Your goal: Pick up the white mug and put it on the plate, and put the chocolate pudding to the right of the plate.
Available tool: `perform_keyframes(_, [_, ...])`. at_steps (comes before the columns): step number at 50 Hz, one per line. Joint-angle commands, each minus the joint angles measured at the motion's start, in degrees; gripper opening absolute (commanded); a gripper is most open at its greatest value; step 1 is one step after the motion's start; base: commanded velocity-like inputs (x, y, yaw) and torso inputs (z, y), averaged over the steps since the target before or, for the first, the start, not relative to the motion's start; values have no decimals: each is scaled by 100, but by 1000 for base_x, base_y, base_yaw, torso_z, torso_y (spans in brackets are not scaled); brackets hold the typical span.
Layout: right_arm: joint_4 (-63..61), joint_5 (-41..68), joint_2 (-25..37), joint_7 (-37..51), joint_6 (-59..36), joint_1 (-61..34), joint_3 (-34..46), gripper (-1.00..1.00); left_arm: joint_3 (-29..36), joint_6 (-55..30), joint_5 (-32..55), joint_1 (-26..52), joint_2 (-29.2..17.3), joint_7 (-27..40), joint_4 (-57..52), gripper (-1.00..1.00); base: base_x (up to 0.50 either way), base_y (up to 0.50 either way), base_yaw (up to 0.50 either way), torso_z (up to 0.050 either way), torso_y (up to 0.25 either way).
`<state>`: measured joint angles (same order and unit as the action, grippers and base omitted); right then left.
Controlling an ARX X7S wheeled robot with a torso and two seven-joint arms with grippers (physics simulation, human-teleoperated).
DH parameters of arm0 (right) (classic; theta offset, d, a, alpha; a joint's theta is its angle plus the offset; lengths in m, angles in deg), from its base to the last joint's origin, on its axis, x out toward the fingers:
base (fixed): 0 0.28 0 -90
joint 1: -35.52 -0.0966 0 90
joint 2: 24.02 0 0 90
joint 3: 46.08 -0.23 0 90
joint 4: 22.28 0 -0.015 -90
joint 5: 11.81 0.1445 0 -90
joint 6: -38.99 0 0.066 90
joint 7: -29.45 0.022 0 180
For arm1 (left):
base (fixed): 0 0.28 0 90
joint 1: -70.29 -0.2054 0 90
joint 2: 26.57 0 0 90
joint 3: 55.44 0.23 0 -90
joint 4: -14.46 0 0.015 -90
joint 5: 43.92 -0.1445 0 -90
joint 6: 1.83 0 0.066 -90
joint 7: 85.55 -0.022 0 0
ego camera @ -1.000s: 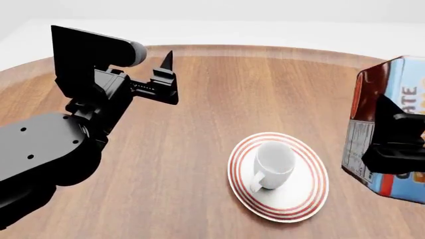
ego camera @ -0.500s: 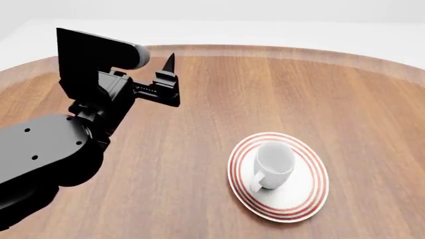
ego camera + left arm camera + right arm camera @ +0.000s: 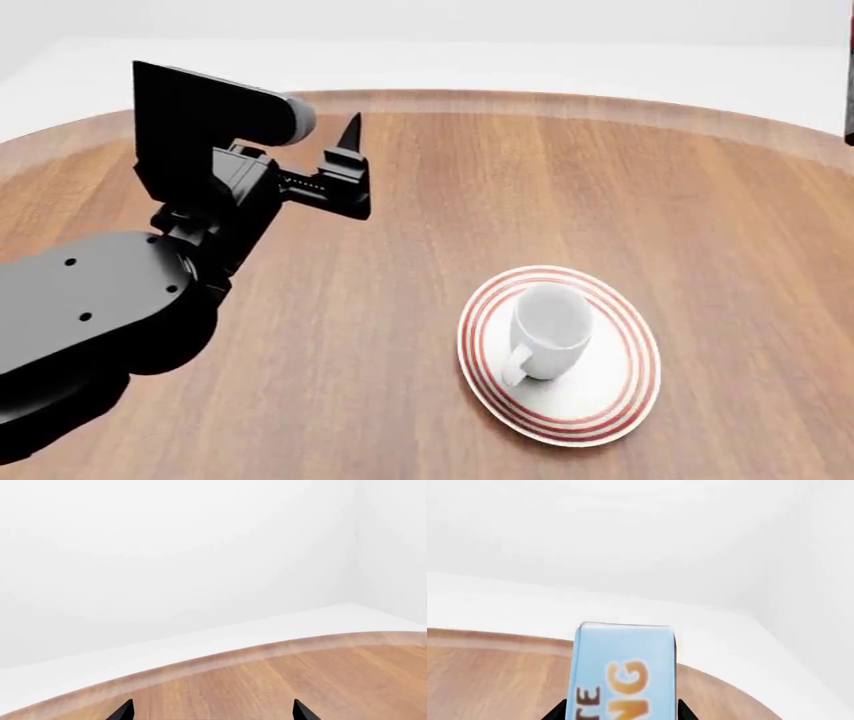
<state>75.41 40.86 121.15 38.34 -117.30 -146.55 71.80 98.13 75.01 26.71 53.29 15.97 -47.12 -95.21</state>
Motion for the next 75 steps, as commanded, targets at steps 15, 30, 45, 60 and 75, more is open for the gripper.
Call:
perform_keyframes(15, [1782, -985, -447, -1515, 100, -218, 1138, -100, -119, -50, -126, -63, 150, -142, -15, 100, 0, 0, 0, 0, 0])
perform_keyframes(30, [1682, -736, -269, -1669, 221, 391, 1137, -100, -128, -76, -130, -56, 170, -147, -8, 100, 0, 0, 0, 0, 1])
perform_keyframes(45, [2268, -123, -287, -1196, 676, 1180, 257, -100, -117, -93, -147, -79, 203, -153, -9, 100, 0, 0, 0, 0, 0])
perform_keyframes(60, [2510, 279, -259, -865, 839, 1763, -230, -100, -113, -102, -174, -95, 242, -155, -3, 100, 0, 0, 0, 0, 0])
perform_keyframes(75, [3057, 218, -281, -879, 1161, 2077, -317, -100, -112, -106, -190, -123, 258, -155, -14, 100, 0, 0, 0, 0, 0])
